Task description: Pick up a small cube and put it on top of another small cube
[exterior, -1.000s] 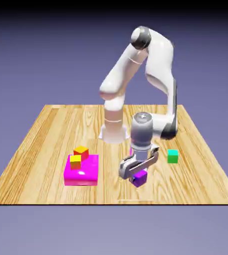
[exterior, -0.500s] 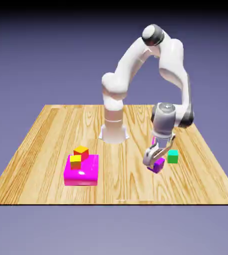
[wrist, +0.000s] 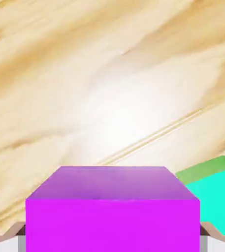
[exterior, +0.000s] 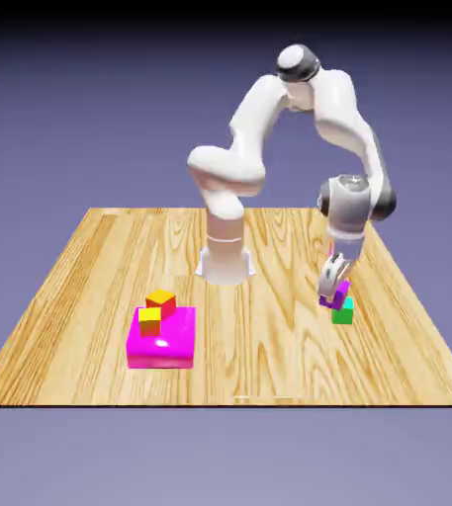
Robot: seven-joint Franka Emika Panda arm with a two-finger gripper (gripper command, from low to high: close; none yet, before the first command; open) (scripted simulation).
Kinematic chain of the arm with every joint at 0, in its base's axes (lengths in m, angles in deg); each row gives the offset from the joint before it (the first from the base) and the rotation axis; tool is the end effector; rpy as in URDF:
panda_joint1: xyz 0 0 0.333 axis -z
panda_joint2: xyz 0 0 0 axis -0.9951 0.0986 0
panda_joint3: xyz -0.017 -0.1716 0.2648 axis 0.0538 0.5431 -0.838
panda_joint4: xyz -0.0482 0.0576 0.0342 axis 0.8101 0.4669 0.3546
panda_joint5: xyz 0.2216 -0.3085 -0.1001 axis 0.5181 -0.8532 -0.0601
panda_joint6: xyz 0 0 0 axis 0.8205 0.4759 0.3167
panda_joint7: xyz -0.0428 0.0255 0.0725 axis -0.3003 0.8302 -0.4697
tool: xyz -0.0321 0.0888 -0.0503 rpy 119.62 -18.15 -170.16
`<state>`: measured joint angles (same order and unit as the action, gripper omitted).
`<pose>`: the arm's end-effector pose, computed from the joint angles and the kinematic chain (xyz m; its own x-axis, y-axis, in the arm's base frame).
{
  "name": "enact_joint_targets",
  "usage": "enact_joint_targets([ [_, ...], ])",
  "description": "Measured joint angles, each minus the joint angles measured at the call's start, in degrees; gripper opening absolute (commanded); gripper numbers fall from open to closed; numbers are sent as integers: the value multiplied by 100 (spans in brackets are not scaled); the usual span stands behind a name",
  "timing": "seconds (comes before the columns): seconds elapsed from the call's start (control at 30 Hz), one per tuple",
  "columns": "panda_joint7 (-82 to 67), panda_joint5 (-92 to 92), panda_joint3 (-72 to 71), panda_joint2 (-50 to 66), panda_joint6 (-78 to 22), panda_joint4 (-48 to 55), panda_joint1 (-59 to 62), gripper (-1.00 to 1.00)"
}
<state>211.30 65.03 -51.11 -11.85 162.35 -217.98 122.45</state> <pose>0.2823 0.2837 0.2349 -0.9437 -0.3307 0.0057 -0.3307 0.9433 -0.0301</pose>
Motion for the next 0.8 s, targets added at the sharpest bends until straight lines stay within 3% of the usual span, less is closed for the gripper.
enact_joint_targets([
  [0.23, -48, 338, 670, -260, -280, -340, -1455, -100],
  [0.3, -50, 348, 690, -268, -289, -350, -1499, -100],
  [0.8, -585, 2679, -212, -3380, -2645, -177, -1179, -100],
])
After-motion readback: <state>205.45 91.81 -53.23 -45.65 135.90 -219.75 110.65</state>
